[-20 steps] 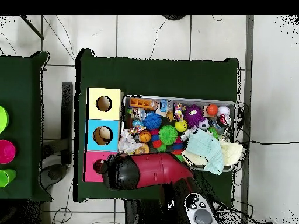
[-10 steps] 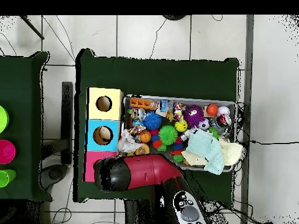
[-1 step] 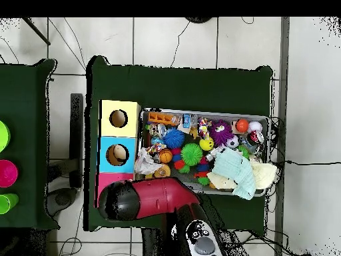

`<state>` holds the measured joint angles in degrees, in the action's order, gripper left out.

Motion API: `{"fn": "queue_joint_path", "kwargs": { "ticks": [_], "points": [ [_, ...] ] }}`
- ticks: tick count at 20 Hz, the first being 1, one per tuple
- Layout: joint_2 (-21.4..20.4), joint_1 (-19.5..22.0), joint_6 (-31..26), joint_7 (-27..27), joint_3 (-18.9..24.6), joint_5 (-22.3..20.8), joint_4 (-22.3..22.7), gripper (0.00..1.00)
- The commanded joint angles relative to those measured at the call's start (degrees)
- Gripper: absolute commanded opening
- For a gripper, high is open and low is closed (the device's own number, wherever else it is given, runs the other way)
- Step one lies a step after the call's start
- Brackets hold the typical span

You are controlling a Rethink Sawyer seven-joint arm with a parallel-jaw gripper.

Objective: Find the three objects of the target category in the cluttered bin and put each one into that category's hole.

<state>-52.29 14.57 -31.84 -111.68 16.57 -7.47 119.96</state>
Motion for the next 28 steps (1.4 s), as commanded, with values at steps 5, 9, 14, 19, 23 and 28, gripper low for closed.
{"fn": "queue_joint_path", "kwargs": {
  "ticks": [5,9,14,19,23,28],
  "points": [
    [0.5,-1.2,2.6,-10.3,-2.4,3.5,1.5,0.0],
    [0.9,-2.4,2.0,-10.6,-3.0,4.0,0.4,0.0],
    [1.2,-2.7,1.4,-9.6,-3.4,4.7,-0.4,0.0],
    [1.7,-3.4,1.8,-9.5,-3.5,5.1,-0.6,0.0],
    [2.2,-4.9,1.2,-10.3,-4.1,5.7,-2.0,0.0],
    [3.4,-6.4,1.0,-10.8,-5.0,5.8,-3.7,0.0]
  ]
}}
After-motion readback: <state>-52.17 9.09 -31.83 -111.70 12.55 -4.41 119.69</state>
